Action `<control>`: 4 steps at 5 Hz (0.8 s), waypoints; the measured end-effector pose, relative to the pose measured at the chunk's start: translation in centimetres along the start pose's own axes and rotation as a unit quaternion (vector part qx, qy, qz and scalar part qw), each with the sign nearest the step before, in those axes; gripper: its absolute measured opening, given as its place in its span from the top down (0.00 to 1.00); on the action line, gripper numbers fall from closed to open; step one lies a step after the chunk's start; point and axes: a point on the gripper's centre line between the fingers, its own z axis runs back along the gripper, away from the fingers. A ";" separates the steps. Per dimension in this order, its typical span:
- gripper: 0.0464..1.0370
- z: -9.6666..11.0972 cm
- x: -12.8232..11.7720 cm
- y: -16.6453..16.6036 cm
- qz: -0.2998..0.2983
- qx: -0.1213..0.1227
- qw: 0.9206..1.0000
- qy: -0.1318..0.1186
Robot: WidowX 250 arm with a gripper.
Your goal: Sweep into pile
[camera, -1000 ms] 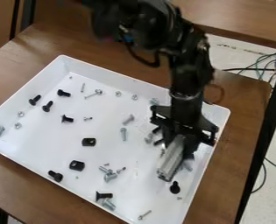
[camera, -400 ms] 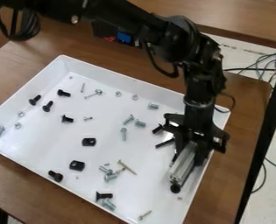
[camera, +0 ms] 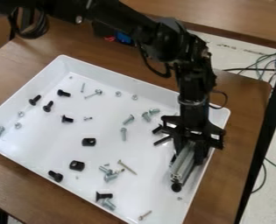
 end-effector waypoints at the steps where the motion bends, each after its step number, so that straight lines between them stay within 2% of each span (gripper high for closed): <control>1: 0.68 -0.1 0.3 3.6 0.035 0.035 0.999 -0.004; 2: 0.68 0.5 0.3 6.9 0.085 0.092 0.992 -0.006; 3: 0.68 1.6 -0.5 12.3 0.172 0.147 0.974 0.008; 4: 0.68 2.7 -1.8 18.0 0.235 0.187 0.954 0.021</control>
